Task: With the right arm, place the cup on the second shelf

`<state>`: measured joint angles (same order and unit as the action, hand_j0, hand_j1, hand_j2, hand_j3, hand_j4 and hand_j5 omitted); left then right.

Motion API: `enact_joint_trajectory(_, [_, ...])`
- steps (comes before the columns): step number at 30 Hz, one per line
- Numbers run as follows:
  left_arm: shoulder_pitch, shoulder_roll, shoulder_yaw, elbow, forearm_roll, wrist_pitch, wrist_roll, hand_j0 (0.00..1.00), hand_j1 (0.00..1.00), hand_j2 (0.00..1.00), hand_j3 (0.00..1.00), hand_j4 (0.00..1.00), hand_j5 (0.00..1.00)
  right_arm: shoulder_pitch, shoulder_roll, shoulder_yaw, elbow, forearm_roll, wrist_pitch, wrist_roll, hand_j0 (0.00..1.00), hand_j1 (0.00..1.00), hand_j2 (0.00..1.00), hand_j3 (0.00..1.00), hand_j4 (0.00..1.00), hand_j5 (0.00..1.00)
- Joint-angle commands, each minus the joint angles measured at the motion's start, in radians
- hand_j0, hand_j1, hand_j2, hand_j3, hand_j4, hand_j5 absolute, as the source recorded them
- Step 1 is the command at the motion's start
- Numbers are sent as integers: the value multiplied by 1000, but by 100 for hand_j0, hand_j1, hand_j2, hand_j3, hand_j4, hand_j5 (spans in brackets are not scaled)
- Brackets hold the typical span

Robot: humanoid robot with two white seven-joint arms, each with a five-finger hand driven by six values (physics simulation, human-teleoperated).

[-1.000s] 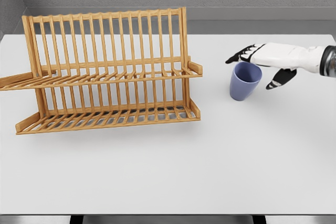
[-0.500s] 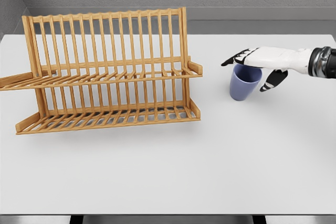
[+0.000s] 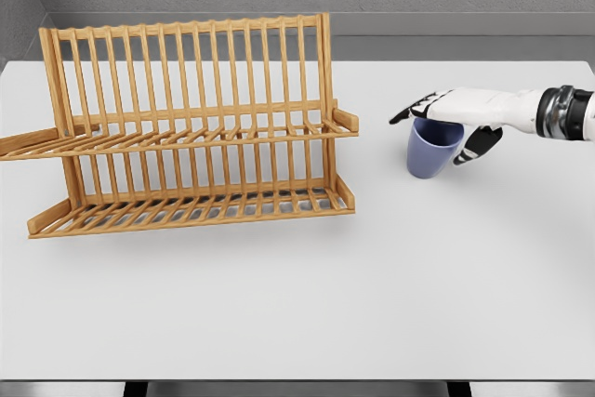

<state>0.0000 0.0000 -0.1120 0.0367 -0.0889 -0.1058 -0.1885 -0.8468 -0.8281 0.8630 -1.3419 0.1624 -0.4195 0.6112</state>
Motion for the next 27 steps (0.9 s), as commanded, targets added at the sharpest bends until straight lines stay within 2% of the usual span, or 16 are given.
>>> enact_joint_trajectory(1, [0, 0, 0, 0, 0, 1, 0, 100, 100, 100, 100, 100, 100, 0, 0, 1, 3, -4, 2, 0, 78, 78, 78, 78, 78, 78])
enact_joint_trajectory(4, [0, 0, 0, 0, 0, 0, 0, 100, 100, 100, 100, 100, 100, 0, 0, 1, 3, -4, 2, 0, 77, 77, 77, 77, 77, 77])
enact_joint_trajectory(7, [0, 0, 0, 0, 0, 0, 0, 100, 100, 100, 100, 100, 100, 0, 0, -1, 1, -4, 2, 0, 71, 71, 71, 71, 71, 71])
enact_joint_trajectory(27, [0, 0, 0, 0, 0, 0, 0, 100, 100, 100, 100, 100, 100, -72, -14, -15, -23, -6, -1, 0, 71, 71, 71, 71, 71, 71])
